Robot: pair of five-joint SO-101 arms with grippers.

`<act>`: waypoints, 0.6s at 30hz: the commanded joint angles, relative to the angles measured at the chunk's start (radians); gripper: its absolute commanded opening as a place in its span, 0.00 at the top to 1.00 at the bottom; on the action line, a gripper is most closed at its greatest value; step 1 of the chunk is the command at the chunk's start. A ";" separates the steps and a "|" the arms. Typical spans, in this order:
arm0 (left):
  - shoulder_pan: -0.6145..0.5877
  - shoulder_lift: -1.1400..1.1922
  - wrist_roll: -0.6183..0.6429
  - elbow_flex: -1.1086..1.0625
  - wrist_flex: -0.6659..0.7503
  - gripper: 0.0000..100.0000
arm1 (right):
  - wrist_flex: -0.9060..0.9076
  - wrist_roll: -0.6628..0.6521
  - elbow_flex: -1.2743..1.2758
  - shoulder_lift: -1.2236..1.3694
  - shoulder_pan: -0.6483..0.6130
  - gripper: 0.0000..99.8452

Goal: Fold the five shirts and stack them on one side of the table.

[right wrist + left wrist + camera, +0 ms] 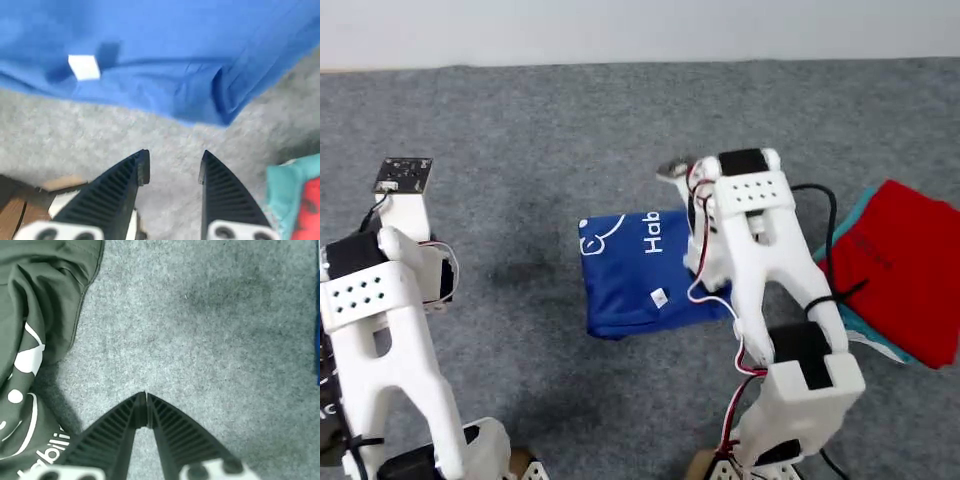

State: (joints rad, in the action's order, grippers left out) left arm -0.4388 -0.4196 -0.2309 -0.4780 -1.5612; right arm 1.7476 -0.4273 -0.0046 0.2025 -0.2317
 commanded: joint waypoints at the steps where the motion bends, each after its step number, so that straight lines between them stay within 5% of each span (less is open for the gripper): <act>1: 0.002 -0.032 -0.012 0.013 0.015 1.00 | -0.047 0.009 0.060 -0.058 0.001 0.84; 7: 0.002 -0.032 -0.012 0.012 0.023 1.00 | -0.191 0.009 0.098 -0.056 -0.001 0.95; 18: 0.002 -0.032 -0.012 0.010 0.029 1.00 | -0.294 0.009 0.092 0.022 -0.001 0.96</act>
State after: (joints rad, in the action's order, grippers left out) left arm -0.4388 -0.4196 -0.2309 -0.4780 -1.5505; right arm 1.4714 -0.4273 0.0982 0.2163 -0.2317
